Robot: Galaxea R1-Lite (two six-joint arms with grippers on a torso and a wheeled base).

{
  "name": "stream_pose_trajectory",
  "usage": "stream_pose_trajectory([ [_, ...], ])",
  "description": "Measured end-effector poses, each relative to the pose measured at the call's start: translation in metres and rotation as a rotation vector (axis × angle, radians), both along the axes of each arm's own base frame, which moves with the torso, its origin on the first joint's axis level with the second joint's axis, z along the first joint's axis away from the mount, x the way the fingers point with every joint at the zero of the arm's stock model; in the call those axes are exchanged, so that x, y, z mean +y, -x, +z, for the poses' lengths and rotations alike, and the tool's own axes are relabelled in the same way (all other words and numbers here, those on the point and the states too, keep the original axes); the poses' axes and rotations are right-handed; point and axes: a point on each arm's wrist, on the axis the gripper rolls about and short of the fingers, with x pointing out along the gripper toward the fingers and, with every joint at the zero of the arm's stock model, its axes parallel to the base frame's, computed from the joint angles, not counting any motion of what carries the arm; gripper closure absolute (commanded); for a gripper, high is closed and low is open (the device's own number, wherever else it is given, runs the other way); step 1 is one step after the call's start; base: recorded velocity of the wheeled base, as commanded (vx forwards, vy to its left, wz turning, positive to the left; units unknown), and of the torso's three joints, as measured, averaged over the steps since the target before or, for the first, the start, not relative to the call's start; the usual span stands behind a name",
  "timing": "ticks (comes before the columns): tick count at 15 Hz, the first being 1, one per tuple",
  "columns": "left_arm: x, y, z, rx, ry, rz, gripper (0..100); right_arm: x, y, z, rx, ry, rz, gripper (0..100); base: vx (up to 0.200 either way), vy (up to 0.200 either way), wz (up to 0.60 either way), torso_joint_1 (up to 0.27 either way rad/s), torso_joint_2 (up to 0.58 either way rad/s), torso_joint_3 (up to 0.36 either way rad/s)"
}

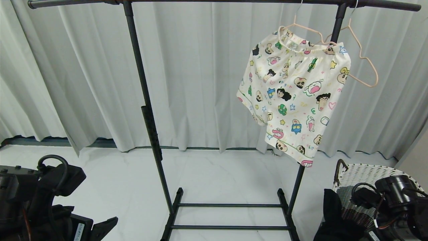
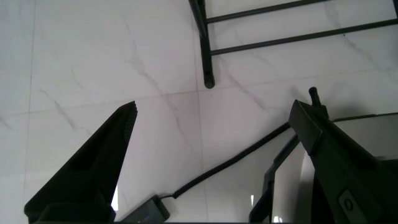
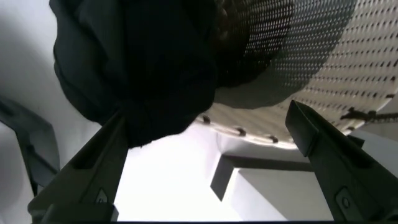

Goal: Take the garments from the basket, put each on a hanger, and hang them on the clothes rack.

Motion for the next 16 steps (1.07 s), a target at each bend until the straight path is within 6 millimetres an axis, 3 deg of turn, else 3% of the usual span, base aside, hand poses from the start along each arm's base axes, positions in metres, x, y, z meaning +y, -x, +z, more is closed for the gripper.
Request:
stream_pose_trajectory([
  [5, -0.001, -0.003, 0.002, -0.028, 0.005, 0.000, 0, 0.000, -0.002, -0.008, -0.025, 0.010, 0.025, 100, 0.000, 0.000, 0.00, 0.000, 0.00, 0.000],
  [10, 0.000, -0.002, -0.001, -0.023, 0.004, 0.000, 0, 0.006, -0.004, 0.009, -0.133, -0.031, 0.000, 100, 0.000, 0.000, 0.00, 0.000, 0.00, 0.000],
  [13, 0.000, 0.001, -0.002, -0.022, -0.005, 0.001, 0, 0.022, -0.018, 0.056, -0.251, -0.081, 0.015, 100, 0.000, 0.000, 0.00, 0.000, 0.00, 0.000],
  [16, 0.000, 0.002, -0.002, -0.027, -0.007, -0.001, 0, 0.040, -0.031, 0.122, -0.353, -0.132, 0.048, 100, 0.000, 0.000, 0.00, 0.000, 0.00, 0.000],
])
